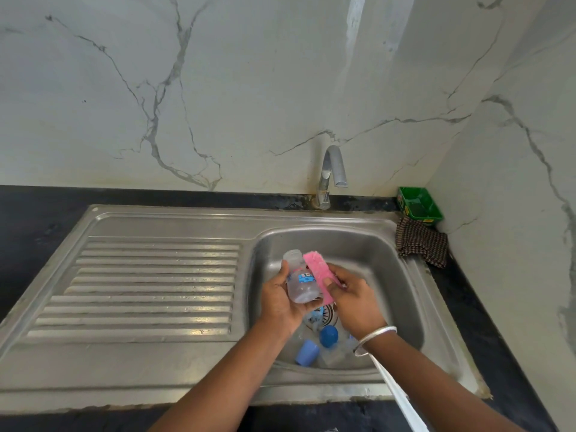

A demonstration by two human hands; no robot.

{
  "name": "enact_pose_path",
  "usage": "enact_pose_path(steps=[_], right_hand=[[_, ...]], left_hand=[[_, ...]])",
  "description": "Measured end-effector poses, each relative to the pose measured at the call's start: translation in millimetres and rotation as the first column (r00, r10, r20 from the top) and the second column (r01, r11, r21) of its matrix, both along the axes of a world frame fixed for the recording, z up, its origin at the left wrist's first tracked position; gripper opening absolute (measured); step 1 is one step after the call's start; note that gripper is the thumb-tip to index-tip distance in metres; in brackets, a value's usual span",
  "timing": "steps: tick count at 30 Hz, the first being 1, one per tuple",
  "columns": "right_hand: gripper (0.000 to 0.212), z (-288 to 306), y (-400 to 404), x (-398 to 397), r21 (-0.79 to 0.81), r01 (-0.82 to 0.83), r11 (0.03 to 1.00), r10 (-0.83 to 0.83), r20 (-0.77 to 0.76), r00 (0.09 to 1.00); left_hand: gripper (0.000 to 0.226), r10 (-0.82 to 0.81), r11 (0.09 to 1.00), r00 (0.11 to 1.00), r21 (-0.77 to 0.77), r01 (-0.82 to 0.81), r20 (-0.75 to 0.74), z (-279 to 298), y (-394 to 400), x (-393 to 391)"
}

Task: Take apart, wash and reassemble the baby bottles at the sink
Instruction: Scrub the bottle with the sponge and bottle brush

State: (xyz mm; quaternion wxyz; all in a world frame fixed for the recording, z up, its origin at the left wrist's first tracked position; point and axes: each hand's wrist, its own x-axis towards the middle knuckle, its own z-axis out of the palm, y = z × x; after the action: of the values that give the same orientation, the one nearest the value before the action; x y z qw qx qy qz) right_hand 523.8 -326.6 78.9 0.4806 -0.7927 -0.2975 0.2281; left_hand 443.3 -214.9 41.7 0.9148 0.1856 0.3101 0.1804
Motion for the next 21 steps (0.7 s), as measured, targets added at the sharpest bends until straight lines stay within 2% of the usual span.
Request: enact_pose_path(steps=[3,7,10,12,16,18,21], right_hand=[[0.034,13.9,13.7,6.0,-0.012,-0.041,0.999,0.042,0.083,0.996],[0.036,20.8,23.4,8.5,-0.112,-0.114,0.987,0.136,0.211,0.968],[0.033,11.1,16.1,4.1,-0.085,-0.083,0.993,0.097,0.170,0.981],[0.029,1.0,6.8,-0.9,-0.077,-0.067,0.995,0.075,0.101,0.992],[0.027,-8.2,-1.9,-0.5,0.018,-0.069,0.997,0.070,-0.031,0.997],[0.029,-5.7,-3.0,1.3,0.067,-0.050,0.997,0.047,0.041,0.998],[0.036,-4.4,-5.2,2.2,0.072,-0.056,0.996,0.032,0.304,0.952]], left_hand=[[0.051,-0.009,1.000,1.000,-0.017,0.008,-0.029,-0.9,-8.4,1.7],[0.051,0.025,1.000,0.999,0.020,-0.024,-0.031,6.6,-15.7,4.8],[0.050,0.156,0.987,0.986,-0.036,-0.158,-0.054,14.3,-8.8,10.5],[0.043,0.224,0.969,0.967,-0.084,-0.234,-0.120,17.2,-0.6,12.2],[0.035,0.251,0.941,0.953,-0.187,-0.281,-0.172,19.3,6.2,10.2],[0.038,0.275,0.929,0.946,-0.206,-0.308,-0.175,16.0,4.3,12.1],[0.052,0.280,0.927,0.939,-0.196,-0.319,-0.202,11.3,-2.1,18.0]])
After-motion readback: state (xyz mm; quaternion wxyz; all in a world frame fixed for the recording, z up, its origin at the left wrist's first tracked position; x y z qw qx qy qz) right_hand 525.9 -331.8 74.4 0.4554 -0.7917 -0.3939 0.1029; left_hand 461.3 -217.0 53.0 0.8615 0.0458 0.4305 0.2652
